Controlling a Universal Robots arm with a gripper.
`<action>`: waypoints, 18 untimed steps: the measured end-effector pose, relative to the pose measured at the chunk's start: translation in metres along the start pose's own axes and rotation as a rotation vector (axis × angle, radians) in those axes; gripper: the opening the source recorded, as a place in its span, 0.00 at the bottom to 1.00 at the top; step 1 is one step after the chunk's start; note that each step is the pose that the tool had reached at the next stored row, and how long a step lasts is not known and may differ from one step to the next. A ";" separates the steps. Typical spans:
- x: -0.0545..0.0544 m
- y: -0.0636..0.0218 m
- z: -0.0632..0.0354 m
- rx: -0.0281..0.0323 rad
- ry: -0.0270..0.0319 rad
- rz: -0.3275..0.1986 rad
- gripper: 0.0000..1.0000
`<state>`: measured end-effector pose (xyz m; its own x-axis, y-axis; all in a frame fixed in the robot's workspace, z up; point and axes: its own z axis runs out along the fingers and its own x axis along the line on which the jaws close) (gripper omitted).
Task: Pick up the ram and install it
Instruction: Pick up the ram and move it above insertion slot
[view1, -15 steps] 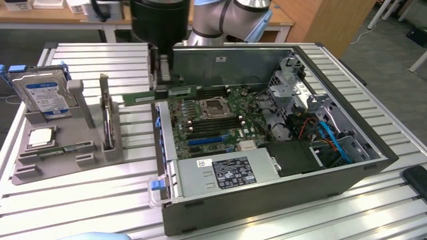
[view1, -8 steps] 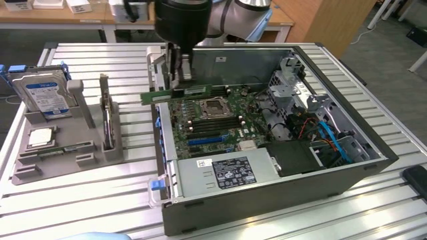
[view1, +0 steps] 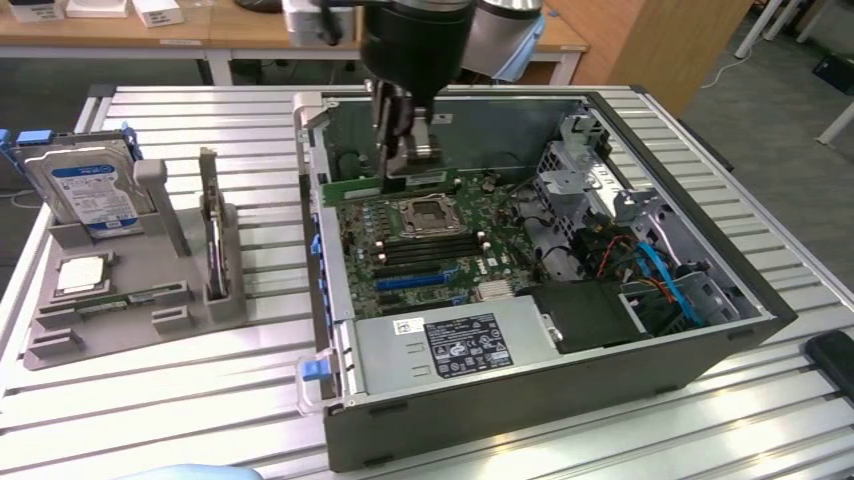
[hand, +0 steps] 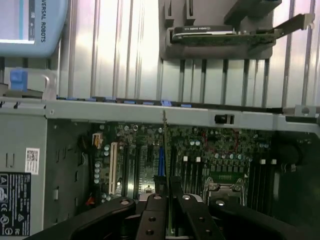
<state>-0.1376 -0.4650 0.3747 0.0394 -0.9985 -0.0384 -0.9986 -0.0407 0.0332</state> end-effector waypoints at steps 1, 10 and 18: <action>0.000 -0.0046 -0.0001 0.0000 0.0000 0.000 0.13; 0.001 -0.0342 -0.0012 -0.0002 0.0000 0.000 0.13; -0.002 -0.0380 -0.0012 0.0004 -0.0005 0.015 0.13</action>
<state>-0.0996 -0.4616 0.3747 0.0249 -0.9990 -0.0384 -0.9991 -0.0262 0.0334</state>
